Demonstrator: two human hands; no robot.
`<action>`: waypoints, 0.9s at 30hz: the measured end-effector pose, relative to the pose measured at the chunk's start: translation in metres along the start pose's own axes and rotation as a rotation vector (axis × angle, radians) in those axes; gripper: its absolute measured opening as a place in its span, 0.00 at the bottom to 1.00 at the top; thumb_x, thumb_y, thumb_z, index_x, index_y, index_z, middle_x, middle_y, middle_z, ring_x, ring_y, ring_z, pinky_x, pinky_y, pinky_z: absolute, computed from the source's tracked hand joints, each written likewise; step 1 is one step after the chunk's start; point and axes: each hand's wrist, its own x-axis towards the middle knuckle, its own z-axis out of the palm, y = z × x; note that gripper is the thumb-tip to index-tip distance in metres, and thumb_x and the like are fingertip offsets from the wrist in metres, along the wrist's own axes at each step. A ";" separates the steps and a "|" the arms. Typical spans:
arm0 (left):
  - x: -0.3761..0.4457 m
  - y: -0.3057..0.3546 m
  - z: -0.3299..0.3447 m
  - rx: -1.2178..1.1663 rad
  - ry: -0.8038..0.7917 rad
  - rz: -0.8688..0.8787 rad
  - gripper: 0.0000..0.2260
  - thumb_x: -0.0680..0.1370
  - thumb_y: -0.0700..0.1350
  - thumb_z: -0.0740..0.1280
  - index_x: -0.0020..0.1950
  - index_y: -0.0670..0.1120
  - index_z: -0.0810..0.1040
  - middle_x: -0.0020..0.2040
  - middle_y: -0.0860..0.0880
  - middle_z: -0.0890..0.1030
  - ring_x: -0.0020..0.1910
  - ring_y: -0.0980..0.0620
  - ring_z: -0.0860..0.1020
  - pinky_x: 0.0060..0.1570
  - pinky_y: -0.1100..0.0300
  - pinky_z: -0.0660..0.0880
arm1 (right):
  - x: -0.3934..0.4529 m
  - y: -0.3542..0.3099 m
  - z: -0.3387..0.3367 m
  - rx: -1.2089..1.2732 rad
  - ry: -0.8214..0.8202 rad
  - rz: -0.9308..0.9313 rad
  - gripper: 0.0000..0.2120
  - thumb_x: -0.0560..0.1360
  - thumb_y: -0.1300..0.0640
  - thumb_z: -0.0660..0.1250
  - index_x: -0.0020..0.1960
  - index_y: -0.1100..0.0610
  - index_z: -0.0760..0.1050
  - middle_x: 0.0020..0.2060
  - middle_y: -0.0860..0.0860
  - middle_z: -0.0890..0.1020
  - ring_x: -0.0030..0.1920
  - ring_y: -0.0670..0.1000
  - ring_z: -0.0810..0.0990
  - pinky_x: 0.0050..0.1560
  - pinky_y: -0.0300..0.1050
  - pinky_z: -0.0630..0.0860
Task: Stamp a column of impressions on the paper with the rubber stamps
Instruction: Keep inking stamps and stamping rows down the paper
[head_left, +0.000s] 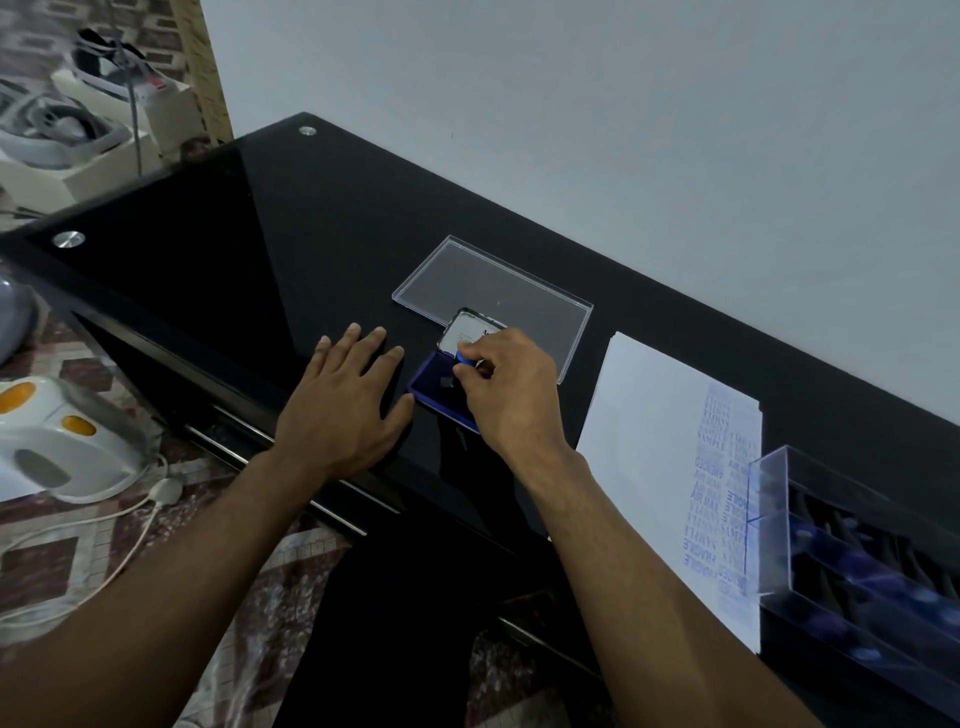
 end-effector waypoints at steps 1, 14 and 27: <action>0.000 0.000 0.000 0.005 -0.005 -0.001 0.35 0.78 0.67 0.44 0.79 0.49 0.64 0.81 0.45 0.60 0.81 0.44 0.52 0.79 0.43 0.49 | 0.000 0.001 0.001 -0.004 0.001 -0.003 0.11 0.77 0.59 0.70 0.59 0.57 0.82 0.58 0.52 0.81 0.56 0.48 0.81 0.62 0.39 0.75; -0.001 0.003 -0.003 0.016 -0.005 0.000 0.35 0.78 0.66 0.42 0.79 0.49 0.63 0.81 0.44 0.61 0.81 0.44 0.53 0.79 0.42 0.49 | 0.003 0.008 0.004 -0.053 -0.001 -0.051 0.10 0.77 0.57 0.71 0.57 0.56 0.83 0.56 0.50 0.81 0.54 0.46 0.80 0.59 0.38 0.75; -0.001 0.002 0.000 0.010 0.005 -0.009 0.34 0.79 0.65 0.45 0.79 0.49 0.64 0.80 0.45 0.61 0.81 0.44 0.53 0.79 0.42 0.49 | 0.007 0.012 0.006 -0.028 0.017 -0.062 0.08 0.74 0.58 0.73 0.52 0.55 0.84 0.50 0.48 0.81 0.48 0.43 0.79 0.52 0.33 0.75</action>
